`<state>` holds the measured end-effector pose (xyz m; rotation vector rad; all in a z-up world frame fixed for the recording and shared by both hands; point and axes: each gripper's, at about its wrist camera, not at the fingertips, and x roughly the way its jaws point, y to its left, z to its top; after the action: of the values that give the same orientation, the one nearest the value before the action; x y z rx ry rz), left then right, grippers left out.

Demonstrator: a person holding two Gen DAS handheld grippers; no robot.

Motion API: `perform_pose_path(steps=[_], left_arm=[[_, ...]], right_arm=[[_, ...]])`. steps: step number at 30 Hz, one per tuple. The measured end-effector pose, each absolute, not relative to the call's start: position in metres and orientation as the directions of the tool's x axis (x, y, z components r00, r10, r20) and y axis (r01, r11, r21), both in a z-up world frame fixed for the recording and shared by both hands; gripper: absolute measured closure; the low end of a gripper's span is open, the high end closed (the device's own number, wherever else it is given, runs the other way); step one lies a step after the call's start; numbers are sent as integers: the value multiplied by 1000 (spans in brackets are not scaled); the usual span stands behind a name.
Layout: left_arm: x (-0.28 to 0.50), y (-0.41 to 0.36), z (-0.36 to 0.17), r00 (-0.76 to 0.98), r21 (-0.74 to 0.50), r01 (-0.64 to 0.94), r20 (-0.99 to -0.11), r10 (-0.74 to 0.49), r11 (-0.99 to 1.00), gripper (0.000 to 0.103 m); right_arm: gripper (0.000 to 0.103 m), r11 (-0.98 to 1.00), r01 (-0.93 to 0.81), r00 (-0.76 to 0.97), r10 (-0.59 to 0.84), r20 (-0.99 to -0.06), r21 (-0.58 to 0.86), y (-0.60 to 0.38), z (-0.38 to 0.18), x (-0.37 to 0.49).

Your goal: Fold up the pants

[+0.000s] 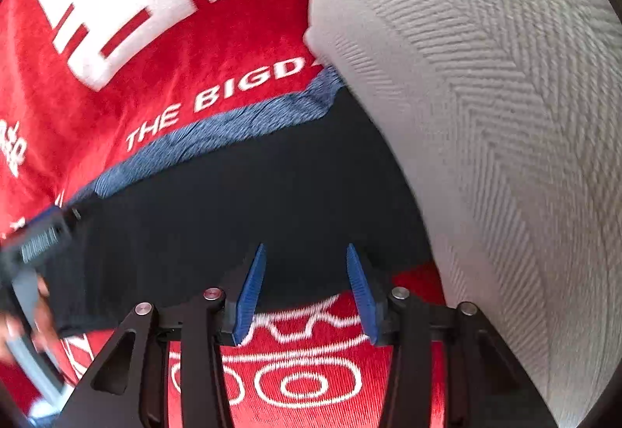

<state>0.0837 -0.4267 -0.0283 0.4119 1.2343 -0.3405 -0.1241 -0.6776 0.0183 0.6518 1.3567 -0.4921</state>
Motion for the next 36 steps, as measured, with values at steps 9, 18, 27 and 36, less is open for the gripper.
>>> perform_pose_path(steps=[9, 18, 27, 36], left_arm=[[129, -358, -45, 237, 160, 306, -968, 88, 939, 0], [61, -276, -8, 231, 145, 310, -970, 74, 940, 0], [58, -194, -11, 188, 88, 225, -981, 46, 970, 0], [80, -118, -11, 171, 40, 218, -985, 2, 975, 0]], right_arm=[[48, 762, 633, 142, 58, -988, 135, -672, 14, -119], [48, 762, 612, 155, 149, -977, 213, -653, 23, -110], [46, 757, 553, 197, 286, -938, 348, -565, 41, -101], [46, 633, 574, 242, 475, -846, 520, -444, 31, -73]])
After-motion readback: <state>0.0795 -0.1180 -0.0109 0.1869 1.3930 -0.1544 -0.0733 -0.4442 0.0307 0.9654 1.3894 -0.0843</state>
